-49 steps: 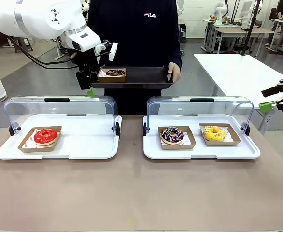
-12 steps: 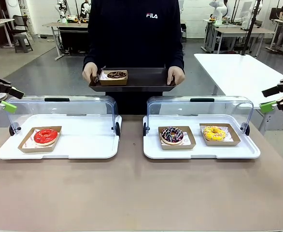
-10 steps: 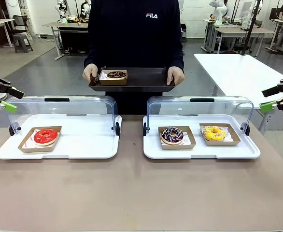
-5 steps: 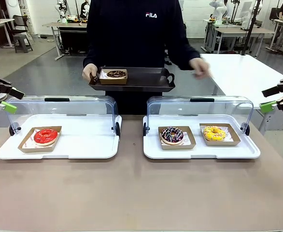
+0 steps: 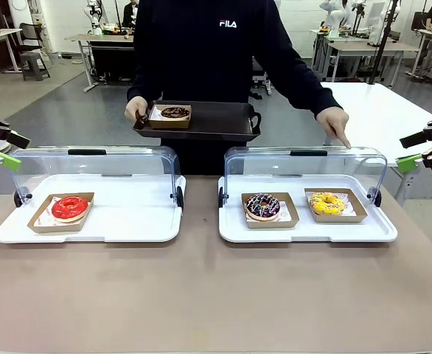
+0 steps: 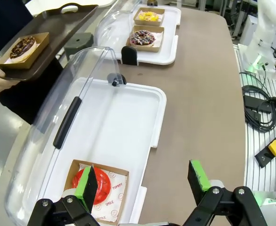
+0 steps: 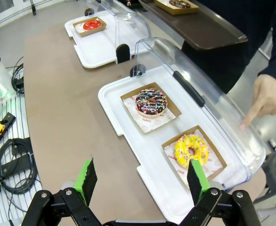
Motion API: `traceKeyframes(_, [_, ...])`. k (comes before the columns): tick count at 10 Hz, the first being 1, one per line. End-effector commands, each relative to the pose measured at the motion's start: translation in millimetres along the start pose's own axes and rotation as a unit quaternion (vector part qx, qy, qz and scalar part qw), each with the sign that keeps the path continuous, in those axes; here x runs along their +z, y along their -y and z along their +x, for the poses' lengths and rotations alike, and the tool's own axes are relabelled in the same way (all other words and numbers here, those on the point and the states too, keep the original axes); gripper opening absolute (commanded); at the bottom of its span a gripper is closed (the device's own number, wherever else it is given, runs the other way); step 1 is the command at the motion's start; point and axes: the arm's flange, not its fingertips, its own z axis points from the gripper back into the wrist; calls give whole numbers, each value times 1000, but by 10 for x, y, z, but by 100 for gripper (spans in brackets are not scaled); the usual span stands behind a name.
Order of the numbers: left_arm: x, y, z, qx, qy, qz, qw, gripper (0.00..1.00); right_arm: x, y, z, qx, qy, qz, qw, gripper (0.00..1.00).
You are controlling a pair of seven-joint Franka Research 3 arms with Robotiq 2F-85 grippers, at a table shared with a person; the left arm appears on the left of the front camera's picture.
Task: Provide the desired donut to the person.
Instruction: Pick up and lift the Paper togo box containing the Donut pointed at by the person.
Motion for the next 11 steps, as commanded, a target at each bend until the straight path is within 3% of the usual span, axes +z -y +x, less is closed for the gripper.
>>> traceKeyframes(1, [-38, 152, 28, -2, -35, -1, 999, 100, -26, 16, 0, 6, 17, 4, 1000, 100])
traceKeyframes(2, [0, 0, 0, 0, 0, 0, 1000, 100, -26, 16, 0, 6, 17, 4, 1000, 100])
traceKeyframes(11, [0, 0, 0, 0, 0, 0, 1000, 100, -26, 16, 0, 6, 17, 4, 1000, 100])
